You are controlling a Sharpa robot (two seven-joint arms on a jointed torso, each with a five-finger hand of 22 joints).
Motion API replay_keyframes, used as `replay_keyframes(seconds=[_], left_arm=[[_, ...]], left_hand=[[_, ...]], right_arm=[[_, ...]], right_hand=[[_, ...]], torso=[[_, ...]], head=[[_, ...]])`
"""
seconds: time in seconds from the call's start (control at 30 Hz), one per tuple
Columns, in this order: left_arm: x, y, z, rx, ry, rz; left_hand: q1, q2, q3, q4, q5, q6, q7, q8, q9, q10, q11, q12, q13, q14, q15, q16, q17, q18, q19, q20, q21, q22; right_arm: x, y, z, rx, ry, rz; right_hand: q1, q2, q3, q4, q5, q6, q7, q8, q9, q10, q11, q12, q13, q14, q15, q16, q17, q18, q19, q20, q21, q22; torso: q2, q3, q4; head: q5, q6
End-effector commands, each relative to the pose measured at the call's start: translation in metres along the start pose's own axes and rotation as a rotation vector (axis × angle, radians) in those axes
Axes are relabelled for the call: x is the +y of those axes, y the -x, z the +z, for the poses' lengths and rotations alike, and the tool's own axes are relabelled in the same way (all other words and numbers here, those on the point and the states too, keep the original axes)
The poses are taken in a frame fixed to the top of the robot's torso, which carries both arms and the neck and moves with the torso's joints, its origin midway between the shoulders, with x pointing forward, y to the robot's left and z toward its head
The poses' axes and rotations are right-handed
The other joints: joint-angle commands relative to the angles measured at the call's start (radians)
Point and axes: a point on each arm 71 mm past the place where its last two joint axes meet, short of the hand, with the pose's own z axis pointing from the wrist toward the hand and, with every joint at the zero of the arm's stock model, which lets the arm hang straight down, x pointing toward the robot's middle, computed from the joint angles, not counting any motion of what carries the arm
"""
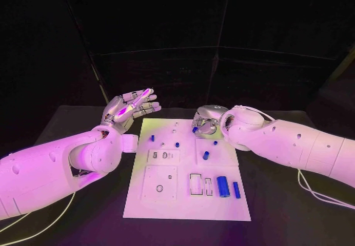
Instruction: Assemble the parts on the task board
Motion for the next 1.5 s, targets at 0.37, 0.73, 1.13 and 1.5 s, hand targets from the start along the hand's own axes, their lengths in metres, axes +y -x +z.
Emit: replay_keyframes(seconds=[0.37,0.73,1.13,1.5], left_arm=[[-0.001,-0.001,0.001,0.015,-0.007,-0.006],[-0.001,-0.004,0.001,0.022,-0.006,-0.01],[-0.001,-0.004,0.001,0.022,-0.006,-0.01],[-0.002,-0.004,0.001,0.022,-0.006,-0.009]], left_hand=[[0.002,0.008,0.0,-0.005,0.003,0.009,0.024,-0.004,-0.001,0.007,0.0,-0.006,-0.001,0.009,0.002,-0.005,-0.001,0.004,0.01,0.002,-0.007,-0.002],[0.002,0.008,0.0,-0.005,0.003,0.009,0.024,-0.004,-0.001,0.007,0.0,-0.006,-0.001,0.009,0.002,-0.005,-0.001,0.004,0.01,0.002,-0.007,-0.002],[0.002,0.009,-0.001,-0.007,0.003,0.009,0.024,-0.005,-0.002,0.008,0.0,-0.006,-0.001,0.011,0.001,-0.005,-0.001,0.004,0.011,0.002,-0.007,-0.002],[0.002,0.009,-0.001,-0.007,0.003,0.009,0.024,-0.005,-0.002,0.008,0.0,-0.006,-0.001,0.011,0.001,-0.005,-0.001,0.004,0.011,0.002,-0.007,-0.002]], right_arm=[[0.014,0.015,0.02,-0.168,0.002,0.025],[0.03,0.014,0.037,-0.168,0.009,0.025],[0.035,0.01,0.044,-0.127,0.006,0.019],[0.03,0.01,0.044,-0.122,-0.019,-0.016]], right_hand=[[0.001,0.001,0.009,0.002,-0.005,0.009,0.001,0.002,-0.002,0.005,0.004,0.001,0.0,0.043,-0.008,0.005,-0.002,-0.001,0.006,0.002,0.006,0.004],[0.001,0.0,0.016,0.003,-0.006,0.006,0.003,-0.001,-0.003,0.002,0.006,-0.004,-0.001,0.043,-0.006,0.006,-0.003,-0.001,0.005,0.002,0.007,0.003],[0.001,-0.002,0.018,0.004,-0.007,0.005,0.004,-0.003,-0.003,0.0,0.007,-0.006,-0.001,0.043,-0.006,0.007,-0.001,-0.001,0.004,0.003,0.007,0.002],[-0.002,-0.006,0.02,0.007,-0.008,0.004,0.005,-0.005,-0.004,-0.001,0.008,-0.008,-0.001,0.043,-0.004,0.009,0.0,-0.001,0.004,0.004,0.008,0.003]], torso=[[0.007,-0.0008,0.0076],[0.022,-0.0057,0.0202],[0.032,-0.0076,0.0207],[0.032,-0.0077,0.0213]], head=[[0.003,0.014],[-0.002,0.03],[-0.001,0.027],[0.001,0.023]])
